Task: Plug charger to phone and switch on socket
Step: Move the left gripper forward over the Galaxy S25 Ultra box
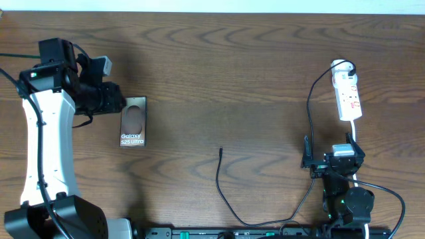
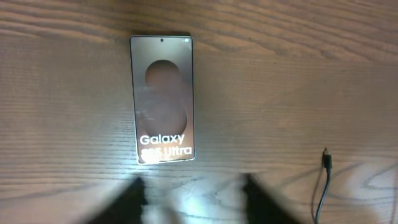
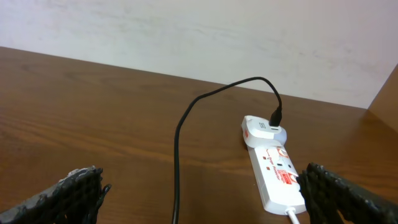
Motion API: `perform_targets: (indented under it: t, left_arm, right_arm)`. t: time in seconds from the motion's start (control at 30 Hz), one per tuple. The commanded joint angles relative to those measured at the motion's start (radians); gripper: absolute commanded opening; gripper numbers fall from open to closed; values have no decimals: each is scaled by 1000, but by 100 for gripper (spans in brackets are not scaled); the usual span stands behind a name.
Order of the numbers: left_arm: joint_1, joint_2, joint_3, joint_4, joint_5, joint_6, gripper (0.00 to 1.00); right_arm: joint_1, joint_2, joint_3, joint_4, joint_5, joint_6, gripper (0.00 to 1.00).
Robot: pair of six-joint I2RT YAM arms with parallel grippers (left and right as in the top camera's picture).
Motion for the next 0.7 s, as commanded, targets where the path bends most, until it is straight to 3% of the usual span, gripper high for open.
perform_targets:
  t: [0.0,0.1,0.67]
  left_arm:
    - [3,3,19,7,-8,-14,98]
    - [-5,5,19,42,-96,-85,98]
    - [-64,212,19,52,-199,-76,98]
  right_arm:
    - [5,-4,-1,-4,5,-11,99]
    - [5,-4,-1,-4,5,-11,99]
    - [5,-4,-1,-4,5,-11,99]
